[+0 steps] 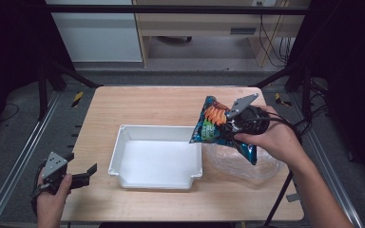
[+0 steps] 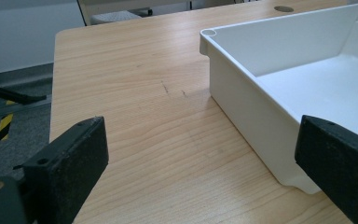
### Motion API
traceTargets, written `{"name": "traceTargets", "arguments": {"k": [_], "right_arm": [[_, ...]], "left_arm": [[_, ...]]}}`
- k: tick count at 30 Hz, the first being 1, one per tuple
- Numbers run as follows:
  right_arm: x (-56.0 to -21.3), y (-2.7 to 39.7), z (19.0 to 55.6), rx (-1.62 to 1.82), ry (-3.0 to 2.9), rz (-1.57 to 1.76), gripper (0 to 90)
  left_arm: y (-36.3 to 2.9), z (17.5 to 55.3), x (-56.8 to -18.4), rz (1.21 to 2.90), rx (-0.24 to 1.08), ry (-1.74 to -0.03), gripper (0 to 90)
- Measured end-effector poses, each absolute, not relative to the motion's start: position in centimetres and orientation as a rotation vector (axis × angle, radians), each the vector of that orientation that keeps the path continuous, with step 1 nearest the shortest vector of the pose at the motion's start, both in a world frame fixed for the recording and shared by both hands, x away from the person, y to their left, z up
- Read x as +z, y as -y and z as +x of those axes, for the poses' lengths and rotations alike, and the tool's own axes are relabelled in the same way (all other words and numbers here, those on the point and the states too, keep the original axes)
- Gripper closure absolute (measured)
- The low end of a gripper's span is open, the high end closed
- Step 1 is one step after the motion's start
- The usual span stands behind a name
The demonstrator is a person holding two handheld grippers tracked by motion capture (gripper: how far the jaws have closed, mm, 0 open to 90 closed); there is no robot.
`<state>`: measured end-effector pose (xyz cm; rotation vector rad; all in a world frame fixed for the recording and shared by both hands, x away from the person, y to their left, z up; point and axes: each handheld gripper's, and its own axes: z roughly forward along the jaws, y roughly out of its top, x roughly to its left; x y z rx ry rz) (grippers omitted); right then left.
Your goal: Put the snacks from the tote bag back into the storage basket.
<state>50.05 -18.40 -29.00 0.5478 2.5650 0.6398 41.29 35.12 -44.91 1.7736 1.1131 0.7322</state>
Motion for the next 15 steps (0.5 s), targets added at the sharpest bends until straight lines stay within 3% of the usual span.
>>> {"name": "traceTargets", "arguments": {"k": [15], "right_arm": [[-29.5,12.7,51.0,0.677,-2.619,0.415,38.8]], "left_arm": [[-35.2,40.8,-44.9,1.802,0.754,-1.114,2.3]]}}
